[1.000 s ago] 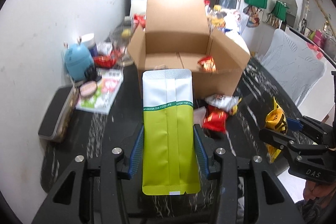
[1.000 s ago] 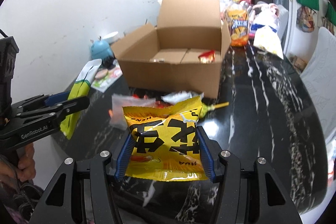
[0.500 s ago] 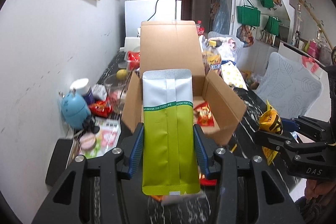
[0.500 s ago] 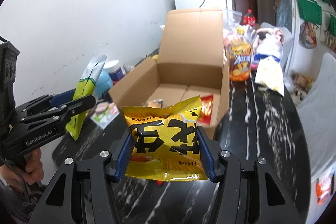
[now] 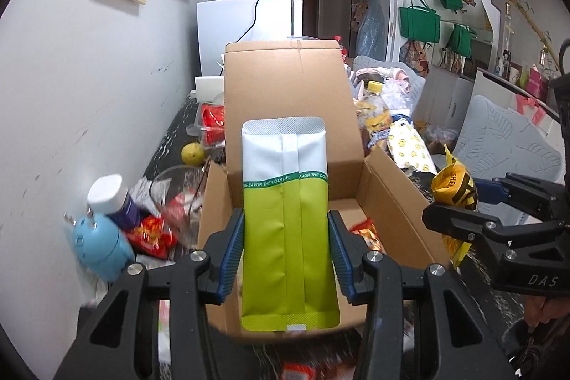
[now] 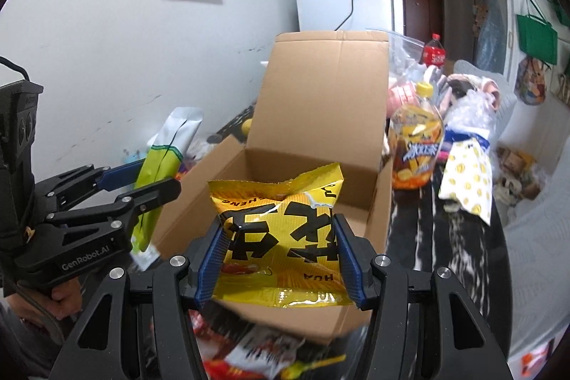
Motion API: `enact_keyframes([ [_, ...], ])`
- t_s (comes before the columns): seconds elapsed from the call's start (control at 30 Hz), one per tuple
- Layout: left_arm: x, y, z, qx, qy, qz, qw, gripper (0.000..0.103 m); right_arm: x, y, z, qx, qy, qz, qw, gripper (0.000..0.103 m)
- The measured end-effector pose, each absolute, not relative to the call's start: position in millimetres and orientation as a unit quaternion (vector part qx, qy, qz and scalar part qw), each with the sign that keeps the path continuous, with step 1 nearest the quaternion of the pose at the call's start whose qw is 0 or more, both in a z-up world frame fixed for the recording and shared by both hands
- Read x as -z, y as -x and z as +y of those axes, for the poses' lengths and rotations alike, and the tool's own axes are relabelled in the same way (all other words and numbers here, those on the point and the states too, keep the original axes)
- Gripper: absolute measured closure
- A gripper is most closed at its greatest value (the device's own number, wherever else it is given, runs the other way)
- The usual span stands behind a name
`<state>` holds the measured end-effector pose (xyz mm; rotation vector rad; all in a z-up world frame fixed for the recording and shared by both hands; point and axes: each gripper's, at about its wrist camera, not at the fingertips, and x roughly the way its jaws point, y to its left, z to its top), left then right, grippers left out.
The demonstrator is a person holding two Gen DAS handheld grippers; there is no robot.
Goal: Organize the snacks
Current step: 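Carry the pouch with the left gripper while the right carries the yellow bag over the box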
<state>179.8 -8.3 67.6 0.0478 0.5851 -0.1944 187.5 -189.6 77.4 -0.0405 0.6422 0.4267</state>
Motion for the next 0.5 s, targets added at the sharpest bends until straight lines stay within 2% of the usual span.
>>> enact_keyframes([
  [0.5, -50, -273, -20, 0.103, -0.036, 0.319, 0.941, 0.059, -56, -283, -177, -0.199, 0.024, 0.357, 0.912, 0.046],
])
